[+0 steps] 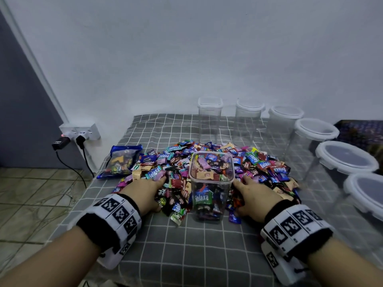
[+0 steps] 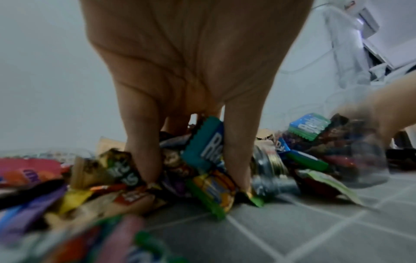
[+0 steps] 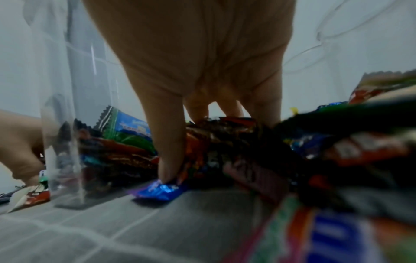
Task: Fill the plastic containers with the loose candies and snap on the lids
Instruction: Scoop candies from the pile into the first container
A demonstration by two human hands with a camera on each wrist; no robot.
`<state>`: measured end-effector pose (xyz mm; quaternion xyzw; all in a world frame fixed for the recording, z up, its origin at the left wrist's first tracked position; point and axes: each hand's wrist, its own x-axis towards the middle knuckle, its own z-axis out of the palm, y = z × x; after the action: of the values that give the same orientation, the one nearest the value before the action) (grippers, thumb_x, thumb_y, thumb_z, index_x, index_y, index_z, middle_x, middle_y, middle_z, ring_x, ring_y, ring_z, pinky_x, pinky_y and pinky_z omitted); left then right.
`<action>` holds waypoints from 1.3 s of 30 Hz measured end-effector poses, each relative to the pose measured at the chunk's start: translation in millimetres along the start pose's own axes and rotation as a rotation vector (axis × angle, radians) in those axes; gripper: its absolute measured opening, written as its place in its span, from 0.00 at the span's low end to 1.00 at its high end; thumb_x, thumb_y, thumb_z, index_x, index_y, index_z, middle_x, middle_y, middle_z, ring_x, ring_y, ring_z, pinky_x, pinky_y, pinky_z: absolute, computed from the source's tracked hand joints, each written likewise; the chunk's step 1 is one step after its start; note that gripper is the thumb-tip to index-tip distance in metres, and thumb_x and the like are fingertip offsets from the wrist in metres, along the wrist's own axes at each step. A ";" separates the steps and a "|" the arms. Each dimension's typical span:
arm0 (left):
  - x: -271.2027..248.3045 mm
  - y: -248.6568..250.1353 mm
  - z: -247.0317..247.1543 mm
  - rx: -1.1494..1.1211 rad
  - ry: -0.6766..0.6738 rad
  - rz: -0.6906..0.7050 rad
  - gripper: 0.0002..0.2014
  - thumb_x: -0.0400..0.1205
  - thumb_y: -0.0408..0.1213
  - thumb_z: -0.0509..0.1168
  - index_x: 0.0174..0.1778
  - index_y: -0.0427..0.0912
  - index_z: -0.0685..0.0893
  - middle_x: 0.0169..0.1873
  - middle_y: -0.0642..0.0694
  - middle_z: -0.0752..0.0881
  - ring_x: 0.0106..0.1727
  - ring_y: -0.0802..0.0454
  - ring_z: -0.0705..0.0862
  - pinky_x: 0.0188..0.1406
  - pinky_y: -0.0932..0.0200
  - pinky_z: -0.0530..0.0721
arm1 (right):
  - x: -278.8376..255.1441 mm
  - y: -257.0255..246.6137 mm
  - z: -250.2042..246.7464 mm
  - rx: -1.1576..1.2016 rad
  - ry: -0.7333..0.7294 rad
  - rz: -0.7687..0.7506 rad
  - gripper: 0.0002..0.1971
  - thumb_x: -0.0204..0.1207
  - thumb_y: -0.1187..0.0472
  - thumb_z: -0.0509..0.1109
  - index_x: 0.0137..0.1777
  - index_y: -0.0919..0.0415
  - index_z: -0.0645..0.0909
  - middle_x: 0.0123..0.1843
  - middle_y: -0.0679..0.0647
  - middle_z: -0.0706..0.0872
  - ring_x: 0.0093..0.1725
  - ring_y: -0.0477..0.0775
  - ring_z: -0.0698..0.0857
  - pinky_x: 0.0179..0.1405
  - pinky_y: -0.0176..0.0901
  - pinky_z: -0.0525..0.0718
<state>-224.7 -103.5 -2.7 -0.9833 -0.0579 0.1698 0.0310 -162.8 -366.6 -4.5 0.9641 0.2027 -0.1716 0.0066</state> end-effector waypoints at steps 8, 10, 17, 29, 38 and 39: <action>-1.3 1.6 -2.3 -0.172 0.175 -0.056 0.29 0.79 0.52 0.67 0.77 0.58 0.68 0.68 0.47 0.80 0.70 0.48 0.76 0.64 0.56 0.75 | 1.1 1.8 -3.2 -0.043 0.144 -0.053 0.25 0.81 0.53 0.60 0.78 0.48 0.65 0.70 0.55 0.74 0.66 0.57 0.78 0.62 0.46 0.78; -0.8 0.9 -2.8 -0.206 0.209 -0.049 0.28 0.79 0.52 0.66 0.76 0.57 0.70 0.69 0.47 0.80 0.69 0.48 0.77 0.65 0.56 0.75 | 0.0 1.9 -4.2 -0.031 0.174 -0.059 0.21 0.82 0.53 0.60 0.74 0.50 0.72 0.66 0.53 0.77 0.64 0.56 0.80 0.60 0.45 0.79; -1.0 4.0 -6.1 -0.338 0.268 -0.041 0.27 0.79 0.54 0.65 0.76 0.55 0.71 0.70 0.45 0.79 0.71 0.47 0.76 0.67 0.54 0.75 | -2.7 2.1 -6.1 0.011 0.243 -0.038 0.14 0.81 0.57 0.60 0.64 0.55 0.79 0.61 0.54 0.81 0.60 0.57 0.82 0.57 0.46 0.81; -9.8 2.9 -28.2 -0.599 0.394 -0.027 0.16 0.74 0.47 0.73 0.59 0.54 0.87 0.57 0.47 0.86 0.58 0.49 0.83 0.58 0.57 0.78 | -10.0 4.9 -12.9 0.116 0.389 -0.004 0.12 0.81 0.60 0.59 0.58 0.58 0.81 0.56 0.54 0.83 0.58 0.57 0.81 0.55 0.44 0.77; -12.3 3.3 -34.3 -0.669 0.466 -0.041 0.16 0.73 0.48 0.74 0.57 0.54 0.88 0.52 0.49 0.88 0.53 0.52 0.83 0.49 0.62 0.76 | -9.2 7.2 -17.9 0.361 0.658 -0.033 0.08 0.79 0.65 0.64 0.52 0.64 0.84 0.51 0.57 0.85 0.53 0.60 0.82 0.51 0.46 0.74; -13.0 3.9 -35.3 -0.665 0.476 -0.039 0.16 0.73 0.48 0.74 0.57 0.54 0.88 0.52 0.50 0.88 0.52 0.52 0.83 0.49 0.62 0.75 | -9.2 6.7 -19.1 0.400 0.716 -0.042 0.08 0.78 0.66 0.65 0.51 0.65 0.85 0.50 0.58 0.85 0.52 0.60 0.82 0.50 0.46 0.73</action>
<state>-224.5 -110.4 34.5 -0.9502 -0.1196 -0.0911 -0.2729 -161.9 -374.7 16.1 0.9408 0.1746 0.1385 -0.2554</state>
